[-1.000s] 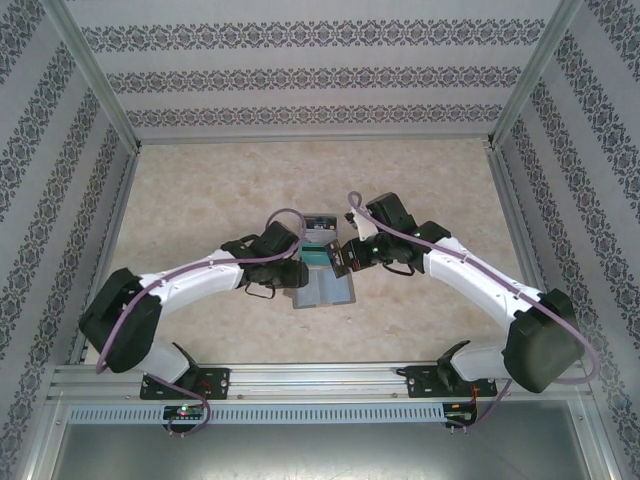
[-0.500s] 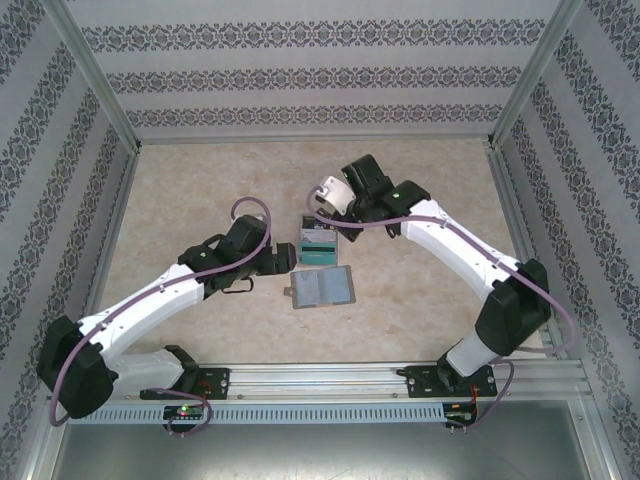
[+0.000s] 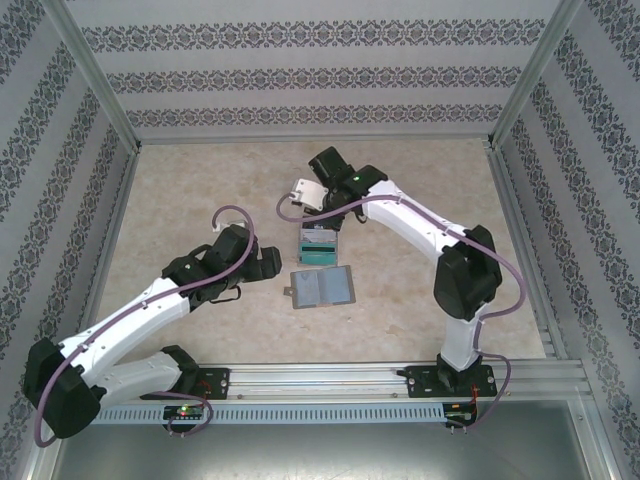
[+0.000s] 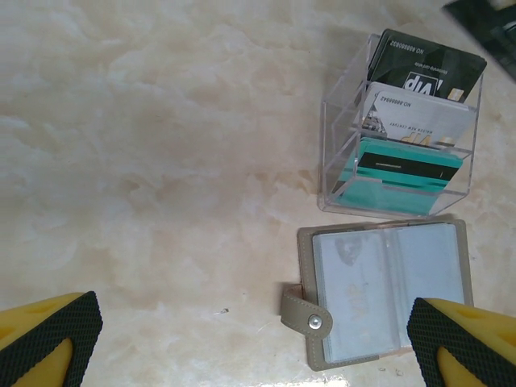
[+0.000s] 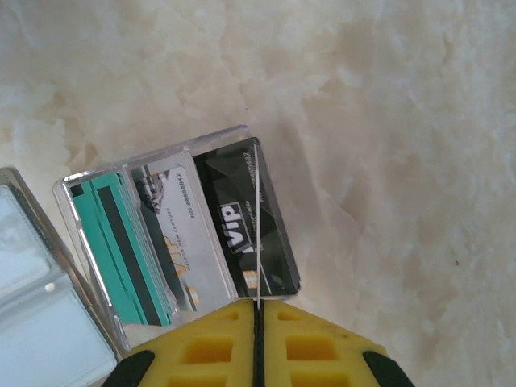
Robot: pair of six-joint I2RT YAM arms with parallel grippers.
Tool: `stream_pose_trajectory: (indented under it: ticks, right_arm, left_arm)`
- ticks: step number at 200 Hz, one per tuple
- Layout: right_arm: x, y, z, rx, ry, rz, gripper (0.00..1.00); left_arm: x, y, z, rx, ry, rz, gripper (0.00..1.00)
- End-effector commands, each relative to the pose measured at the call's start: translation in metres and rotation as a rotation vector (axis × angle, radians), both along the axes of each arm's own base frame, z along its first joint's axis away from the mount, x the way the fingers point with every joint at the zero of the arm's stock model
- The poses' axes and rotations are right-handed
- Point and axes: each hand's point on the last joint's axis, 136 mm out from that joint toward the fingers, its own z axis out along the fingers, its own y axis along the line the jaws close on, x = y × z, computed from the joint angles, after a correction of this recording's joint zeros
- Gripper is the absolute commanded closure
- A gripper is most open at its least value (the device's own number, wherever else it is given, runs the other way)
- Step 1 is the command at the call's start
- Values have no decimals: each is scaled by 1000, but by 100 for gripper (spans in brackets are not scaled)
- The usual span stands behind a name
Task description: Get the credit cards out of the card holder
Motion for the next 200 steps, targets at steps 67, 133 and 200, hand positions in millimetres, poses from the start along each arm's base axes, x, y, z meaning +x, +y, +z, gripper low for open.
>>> stream_pose_trajectory:
  ticks: [67, 133, 200]
  right_arm:
    - [5, -4, -37, -67, 55, -1, 100]
    - [9, -5, -48, -64, 69, -28, 90]
    - [26, -15, -45, -62, 25, -120, 74]
  left_arm:
    - [-8, 25, -7, 34, 25, 77, 0]
    - [-11, 29, -9, 25, 30, 90, 0]
    - [-13, 29, -9, 8, 28, 88, 0]
